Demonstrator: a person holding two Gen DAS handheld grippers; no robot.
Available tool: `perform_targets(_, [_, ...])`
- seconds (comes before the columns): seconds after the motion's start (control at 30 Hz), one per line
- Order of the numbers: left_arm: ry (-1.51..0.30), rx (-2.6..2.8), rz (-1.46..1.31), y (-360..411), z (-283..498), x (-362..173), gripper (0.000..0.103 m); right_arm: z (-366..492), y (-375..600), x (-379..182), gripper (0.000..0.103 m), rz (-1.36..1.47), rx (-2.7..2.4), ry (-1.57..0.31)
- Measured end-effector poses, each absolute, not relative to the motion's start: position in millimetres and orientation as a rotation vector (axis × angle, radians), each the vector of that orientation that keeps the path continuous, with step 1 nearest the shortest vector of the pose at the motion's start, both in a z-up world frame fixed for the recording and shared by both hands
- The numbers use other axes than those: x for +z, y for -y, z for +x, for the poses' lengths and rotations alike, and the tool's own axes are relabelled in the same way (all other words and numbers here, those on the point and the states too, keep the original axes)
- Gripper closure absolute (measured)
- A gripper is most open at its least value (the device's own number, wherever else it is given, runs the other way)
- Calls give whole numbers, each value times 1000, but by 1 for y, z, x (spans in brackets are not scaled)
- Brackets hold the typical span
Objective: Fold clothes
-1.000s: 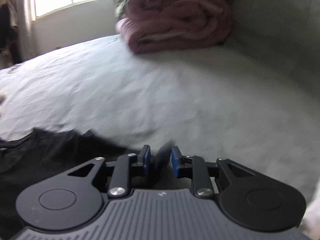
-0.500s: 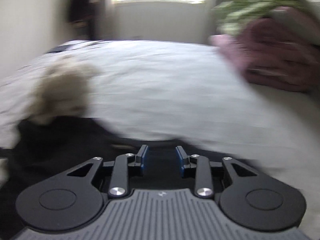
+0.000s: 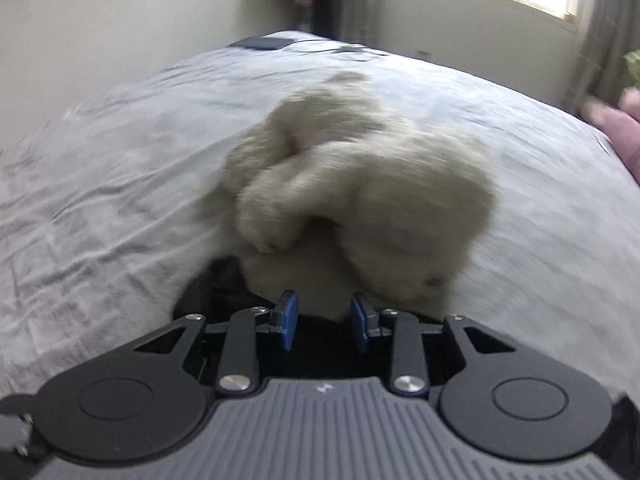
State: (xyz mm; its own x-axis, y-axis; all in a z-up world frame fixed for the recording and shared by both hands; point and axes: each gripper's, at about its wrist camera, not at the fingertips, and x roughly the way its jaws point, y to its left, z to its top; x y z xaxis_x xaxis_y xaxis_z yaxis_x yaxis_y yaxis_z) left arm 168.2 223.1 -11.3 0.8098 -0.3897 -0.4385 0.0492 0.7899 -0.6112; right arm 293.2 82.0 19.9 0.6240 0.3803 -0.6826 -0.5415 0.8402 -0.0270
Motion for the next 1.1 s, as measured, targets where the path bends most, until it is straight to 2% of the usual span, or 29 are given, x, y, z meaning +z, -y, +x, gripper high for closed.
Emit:
perform_targets(0.03, [-589, -265, -622, -223, 169, -11, 87, 295, -90, 18, 59, -263, 543, -730])
perform_targets(0.1, [-593, -289, -612, -222, 170, -10, 87, 298, -104, 14, 48, -311, 549, -754])
perform_targets(0.27, [-588, -334, -570, -214, 170, -7, 88, 304, -136, 3, 48, -431, 561, -813])
perform_targets(0.3, [-587, -342, -569, -213, 169, -7, 89, 305, -143, 0, 49, -455, 563, -824])
perform_targets(0.37, [-588, -358, -579, -214, 169, -7, 89, 307, -156, -4, 59, -503, 567, -847])
perform_targets(0.4, [-588, -366, -585, -215, 169, -8, 89, 309, -163, -6, 82, -527, 569, -859])
perform_targets(0.43, [-588, -378, -592, -215, 169, -8, 89, 308, -163, -6, 97, -533, 562, -857])
perform_targets(0.77, [-556, -567, -598, -218, 162, 6, 89, 265, -52, 26, 97, -218, 473, -683])
perform_targets(0.93, [-515, -579, -642, -231, 162, 10, 80, 249, -11, 19, 96, -154, 485, -660])
perform_targets(1.1, [-477, -542, -733, -246, 168, 10, 75, 232, 2, 1, 94, -157, 499, -651])
